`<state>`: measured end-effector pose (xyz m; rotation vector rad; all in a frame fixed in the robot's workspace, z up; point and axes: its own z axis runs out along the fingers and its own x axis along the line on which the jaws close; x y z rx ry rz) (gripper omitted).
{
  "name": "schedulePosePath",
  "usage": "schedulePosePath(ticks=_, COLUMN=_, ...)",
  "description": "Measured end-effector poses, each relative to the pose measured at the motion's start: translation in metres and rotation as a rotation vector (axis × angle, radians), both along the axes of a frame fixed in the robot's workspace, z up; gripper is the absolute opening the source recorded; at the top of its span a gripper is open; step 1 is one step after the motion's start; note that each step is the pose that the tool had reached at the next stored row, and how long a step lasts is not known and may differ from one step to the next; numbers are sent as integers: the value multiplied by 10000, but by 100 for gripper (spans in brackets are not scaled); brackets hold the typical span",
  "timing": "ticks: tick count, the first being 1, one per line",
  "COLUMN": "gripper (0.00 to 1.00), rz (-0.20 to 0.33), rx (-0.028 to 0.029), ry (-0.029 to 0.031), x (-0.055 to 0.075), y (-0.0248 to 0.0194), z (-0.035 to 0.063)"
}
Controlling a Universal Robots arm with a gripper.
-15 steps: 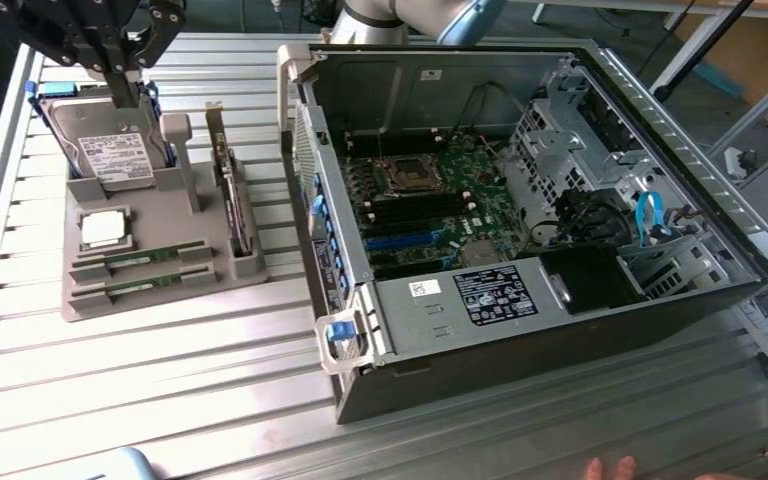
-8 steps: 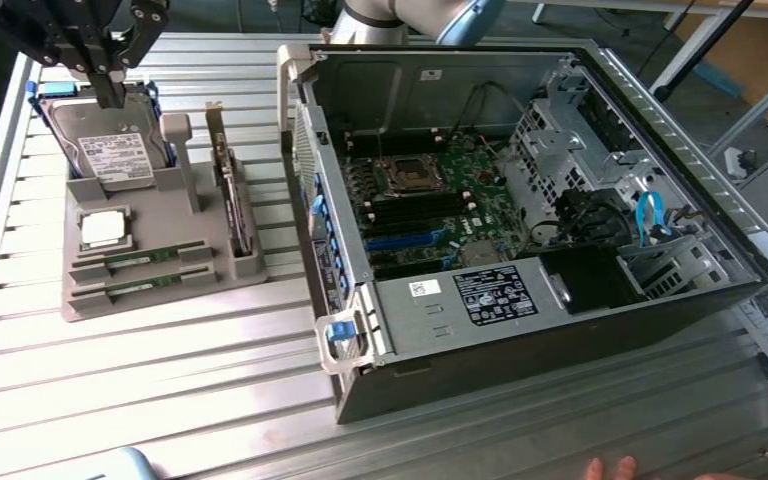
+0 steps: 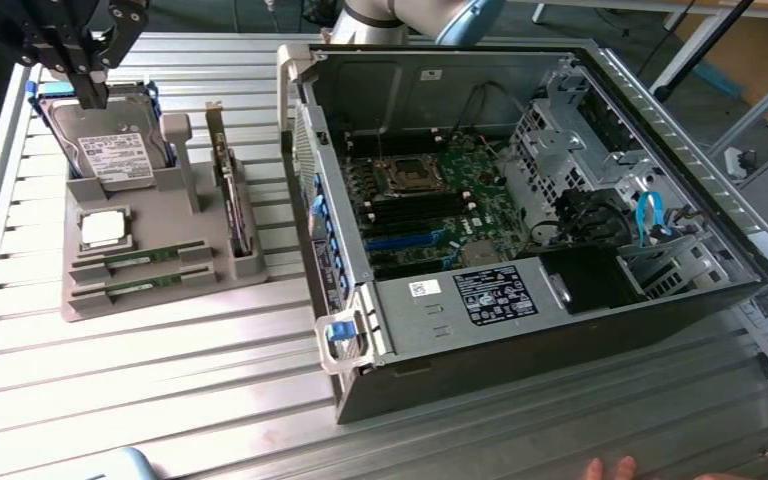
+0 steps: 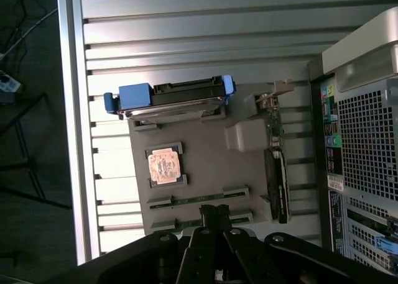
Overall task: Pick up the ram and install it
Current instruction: 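Reach for the ram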
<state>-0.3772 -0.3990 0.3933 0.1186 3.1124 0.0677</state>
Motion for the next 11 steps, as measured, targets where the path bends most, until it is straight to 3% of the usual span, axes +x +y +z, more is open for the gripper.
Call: schedulePosePath(ticks=11, gripper=11, rz=0, rx=0, ry=0, x=-24, y=-5, z=0)
